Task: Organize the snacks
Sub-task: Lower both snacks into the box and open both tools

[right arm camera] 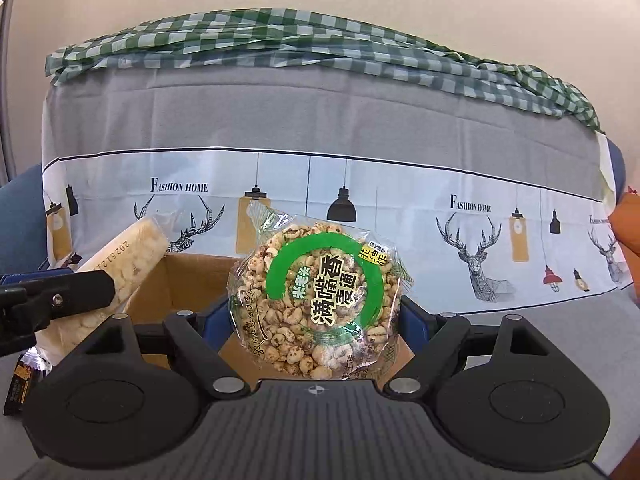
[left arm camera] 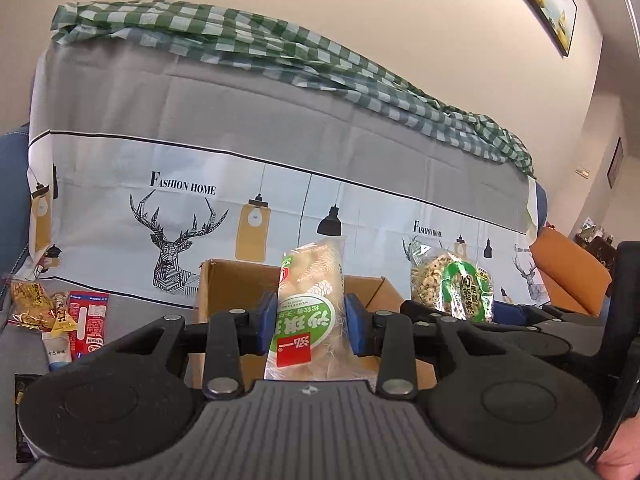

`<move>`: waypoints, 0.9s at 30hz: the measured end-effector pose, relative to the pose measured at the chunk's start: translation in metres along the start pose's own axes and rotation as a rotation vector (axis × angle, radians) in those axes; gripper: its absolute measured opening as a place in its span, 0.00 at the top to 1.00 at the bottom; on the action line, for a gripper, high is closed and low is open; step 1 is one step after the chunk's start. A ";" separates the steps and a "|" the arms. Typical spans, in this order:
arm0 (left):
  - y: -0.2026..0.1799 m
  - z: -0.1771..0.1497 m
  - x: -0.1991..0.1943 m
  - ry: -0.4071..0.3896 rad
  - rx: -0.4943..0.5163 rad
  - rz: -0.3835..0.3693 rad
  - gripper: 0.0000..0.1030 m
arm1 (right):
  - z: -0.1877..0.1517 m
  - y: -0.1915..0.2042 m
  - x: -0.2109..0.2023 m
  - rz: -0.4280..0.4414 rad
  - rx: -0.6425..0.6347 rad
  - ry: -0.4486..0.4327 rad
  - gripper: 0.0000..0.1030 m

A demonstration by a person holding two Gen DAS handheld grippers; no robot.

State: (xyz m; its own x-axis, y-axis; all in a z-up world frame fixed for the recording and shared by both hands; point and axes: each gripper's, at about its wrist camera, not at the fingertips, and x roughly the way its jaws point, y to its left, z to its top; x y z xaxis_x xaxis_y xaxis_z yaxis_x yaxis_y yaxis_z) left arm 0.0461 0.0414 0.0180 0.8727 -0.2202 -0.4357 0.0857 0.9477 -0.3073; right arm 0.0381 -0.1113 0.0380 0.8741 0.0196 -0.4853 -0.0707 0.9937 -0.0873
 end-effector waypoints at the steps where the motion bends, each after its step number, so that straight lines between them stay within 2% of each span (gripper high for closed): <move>1: 0.000 0.000 0.000 0.000 0.000 0.001 0.62 | 0.000 0.000 0.000 0.000 0.000 0.000 0.19; 27: -0.001 -0.002 -0.003 -0.002 0.006 -0.017 0.62 | 0.002 0.003 0.004 0.012 -0.003 0.003 0.18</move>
State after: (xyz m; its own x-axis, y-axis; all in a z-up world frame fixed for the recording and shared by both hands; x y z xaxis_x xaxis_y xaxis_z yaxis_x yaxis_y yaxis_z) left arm 0.0424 0.0404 0.0183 0.8723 -0.2355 -0.4284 0.1033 0.9453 -0.3094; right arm 0.0422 -0.1084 0.0378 0.8719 0.0315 -0.4887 -0.0831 0.9930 -0.0842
